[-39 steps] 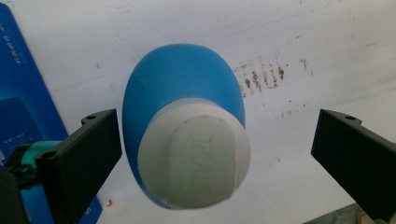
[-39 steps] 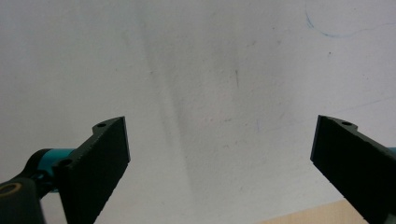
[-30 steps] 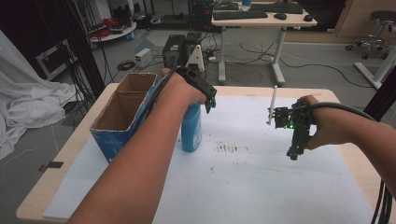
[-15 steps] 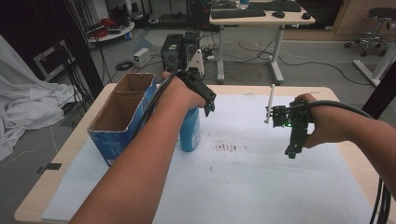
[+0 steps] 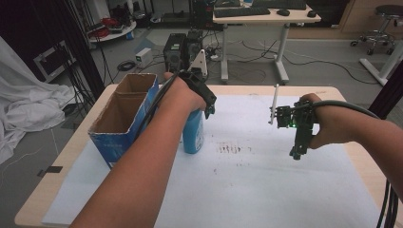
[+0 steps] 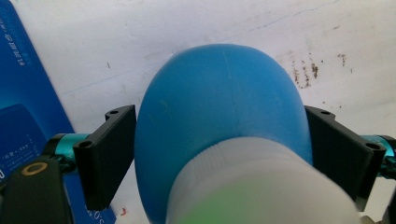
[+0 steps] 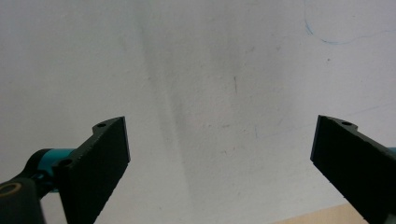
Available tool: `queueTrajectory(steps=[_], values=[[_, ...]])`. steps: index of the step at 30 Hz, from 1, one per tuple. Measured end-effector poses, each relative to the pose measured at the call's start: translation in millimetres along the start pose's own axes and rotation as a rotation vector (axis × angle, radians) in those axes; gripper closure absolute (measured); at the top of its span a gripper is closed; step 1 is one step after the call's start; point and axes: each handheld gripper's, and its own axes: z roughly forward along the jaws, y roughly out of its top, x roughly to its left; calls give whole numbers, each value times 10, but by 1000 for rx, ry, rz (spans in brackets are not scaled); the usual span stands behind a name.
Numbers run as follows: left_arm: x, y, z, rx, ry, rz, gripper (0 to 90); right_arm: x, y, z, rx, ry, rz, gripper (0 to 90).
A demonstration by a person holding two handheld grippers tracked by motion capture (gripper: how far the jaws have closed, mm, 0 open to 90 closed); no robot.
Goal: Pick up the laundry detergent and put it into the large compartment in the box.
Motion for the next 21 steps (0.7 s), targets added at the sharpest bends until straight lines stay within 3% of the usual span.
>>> queueTrajectory(steps=[21], values=[[-18, 17, -46, 27, 22, 12, 264, -6, 34, 20, 2, 2, -1, 36]])
